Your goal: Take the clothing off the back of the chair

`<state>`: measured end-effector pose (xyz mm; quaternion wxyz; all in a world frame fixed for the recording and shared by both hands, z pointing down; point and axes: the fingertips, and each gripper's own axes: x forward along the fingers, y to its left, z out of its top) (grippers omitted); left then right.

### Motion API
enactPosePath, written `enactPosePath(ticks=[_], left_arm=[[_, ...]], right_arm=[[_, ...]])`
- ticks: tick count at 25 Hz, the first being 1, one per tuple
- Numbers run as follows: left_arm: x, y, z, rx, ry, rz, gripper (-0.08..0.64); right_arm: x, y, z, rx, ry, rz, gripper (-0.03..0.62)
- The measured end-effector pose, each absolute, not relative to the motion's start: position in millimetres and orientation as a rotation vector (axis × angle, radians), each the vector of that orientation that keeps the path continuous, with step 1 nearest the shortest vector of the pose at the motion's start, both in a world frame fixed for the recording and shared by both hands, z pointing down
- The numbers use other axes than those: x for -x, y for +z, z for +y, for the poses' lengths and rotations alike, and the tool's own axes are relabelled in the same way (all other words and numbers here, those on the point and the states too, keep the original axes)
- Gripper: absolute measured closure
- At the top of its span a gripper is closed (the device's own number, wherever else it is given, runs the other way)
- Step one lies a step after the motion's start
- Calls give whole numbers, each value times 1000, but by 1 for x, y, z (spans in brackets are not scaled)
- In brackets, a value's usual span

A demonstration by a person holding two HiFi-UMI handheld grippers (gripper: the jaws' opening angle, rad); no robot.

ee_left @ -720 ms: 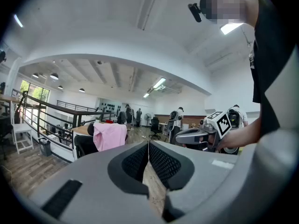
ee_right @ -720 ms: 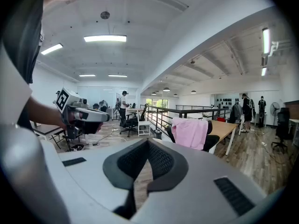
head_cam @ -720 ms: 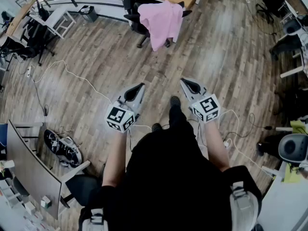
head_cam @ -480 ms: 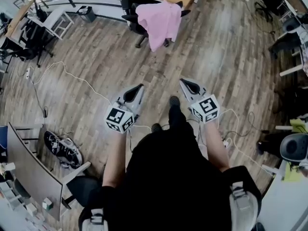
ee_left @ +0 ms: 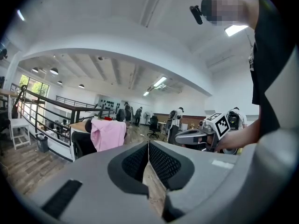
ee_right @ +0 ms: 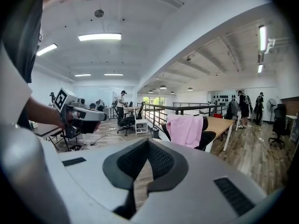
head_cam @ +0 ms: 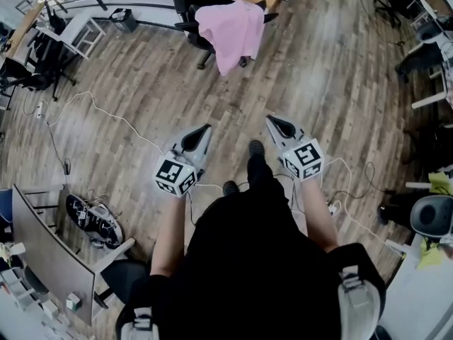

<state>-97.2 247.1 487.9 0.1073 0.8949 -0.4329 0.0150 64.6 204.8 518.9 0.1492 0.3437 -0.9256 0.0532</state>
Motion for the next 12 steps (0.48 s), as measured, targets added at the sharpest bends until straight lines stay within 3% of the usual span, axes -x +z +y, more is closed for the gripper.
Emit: enactPosePath(ticks=[12], left_arm=[[91,495,190,-2581,51,-1286,554]], right_arm=[[-83,528,145,-978,167,-2645,595]])
